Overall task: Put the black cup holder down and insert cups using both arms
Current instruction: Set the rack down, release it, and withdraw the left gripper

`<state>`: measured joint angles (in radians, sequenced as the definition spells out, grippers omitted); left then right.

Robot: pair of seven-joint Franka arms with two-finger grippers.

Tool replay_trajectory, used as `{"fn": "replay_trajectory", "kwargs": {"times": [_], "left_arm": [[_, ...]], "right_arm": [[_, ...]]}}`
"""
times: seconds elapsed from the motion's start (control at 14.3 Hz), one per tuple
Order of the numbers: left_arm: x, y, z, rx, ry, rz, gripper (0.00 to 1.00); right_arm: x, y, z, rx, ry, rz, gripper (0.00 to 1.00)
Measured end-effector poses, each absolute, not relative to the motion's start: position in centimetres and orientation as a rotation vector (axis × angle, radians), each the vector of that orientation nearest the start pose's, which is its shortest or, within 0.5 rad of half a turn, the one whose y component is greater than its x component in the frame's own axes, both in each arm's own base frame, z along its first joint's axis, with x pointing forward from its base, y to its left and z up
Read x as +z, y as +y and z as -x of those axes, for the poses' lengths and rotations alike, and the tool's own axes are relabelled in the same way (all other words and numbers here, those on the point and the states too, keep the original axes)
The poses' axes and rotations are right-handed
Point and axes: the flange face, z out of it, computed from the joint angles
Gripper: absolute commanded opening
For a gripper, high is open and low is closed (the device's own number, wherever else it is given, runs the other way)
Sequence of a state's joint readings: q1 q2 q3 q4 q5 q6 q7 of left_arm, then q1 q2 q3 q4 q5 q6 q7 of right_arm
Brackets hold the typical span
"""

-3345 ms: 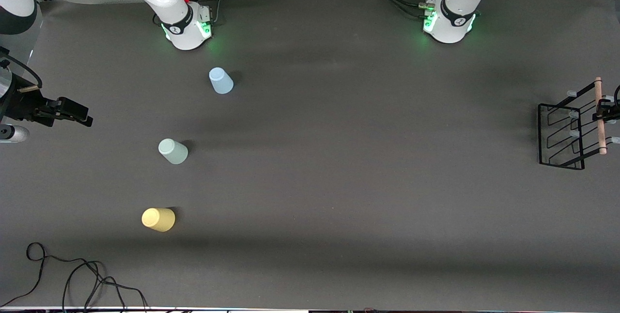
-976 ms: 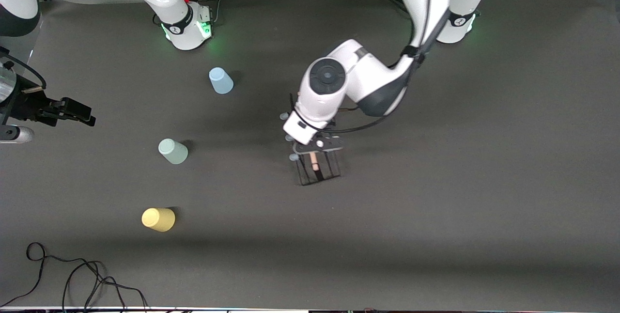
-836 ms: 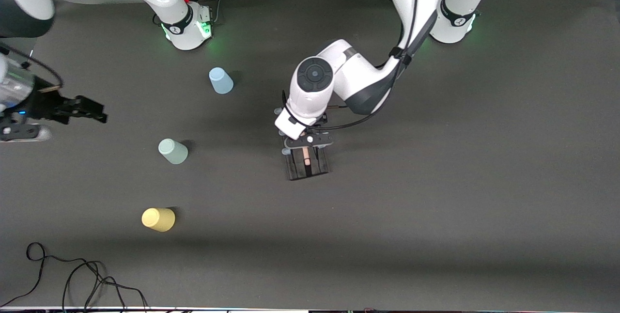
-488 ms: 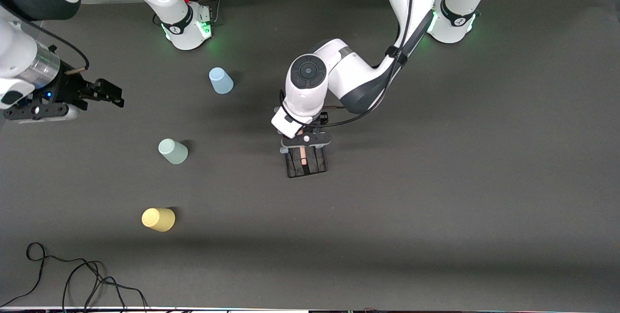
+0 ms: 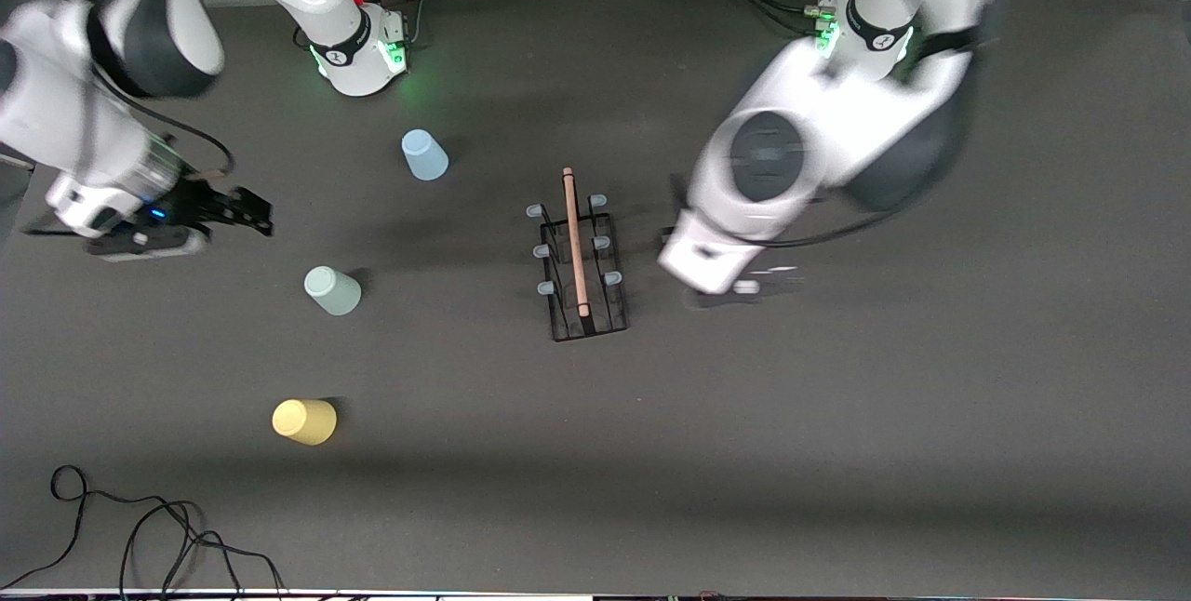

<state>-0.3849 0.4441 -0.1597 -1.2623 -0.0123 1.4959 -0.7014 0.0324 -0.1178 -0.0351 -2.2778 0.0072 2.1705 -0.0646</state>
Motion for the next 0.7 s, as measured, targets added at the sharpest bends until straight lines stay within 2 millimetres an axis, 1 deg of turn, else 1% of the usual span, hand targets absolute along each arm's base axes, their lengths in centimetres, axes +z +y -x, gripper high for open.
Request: {"fn": "replay_trajectory", "kwargs": {"times": [0.14, 0.28, 0.35, 0.42, 0.56, 0.63, 0.7], "left_arm": [[52.8, -24.8, -58.8, 0.392, -0.225, 3.048, 1.0], [54.8, -17.7, -59.3, 0.409, -0.189, 3.059, 0.99], [55.3, -14.2, -59.4, 0.413, -0.167, 3.068, 0.99], [55.4, -10.9, -59.4, 0.424, -0.146, 3.076, 0.99], [54.8, -4.5, -59.0, 0.451, -0.08, 3.1, 0.99], [54.4, -1.9, -58.7, 0.444, -0.06, 3.114, 0.99], [53.7, 0.1, -58.2, 0.431, -0.054, 3.123, 0.99]], "right_arm": [[35.8, 0.0, -49.9, -0.006, -0.095, 3.133, 1.0], [32.0, 0.1, -50.6, -0.002, -0.095, 3.136, 1.0], [30.2, 0.1, -50.9, 0.004, -0.096, 3.138, 1.0], [28.6, 0.1, -51.1, 0.009, -0.096, 3.139, 1.0], [26.0, 0.1, -51.3, 0.023, -0.096, 3.141, 1.0], [25.0, 0.0, -51.3, 0.028, -0.096, 3.142, 1.0], [24.2, 0.0, -51.3, 0.032, -0.096, 3.142, 1.0]]}}
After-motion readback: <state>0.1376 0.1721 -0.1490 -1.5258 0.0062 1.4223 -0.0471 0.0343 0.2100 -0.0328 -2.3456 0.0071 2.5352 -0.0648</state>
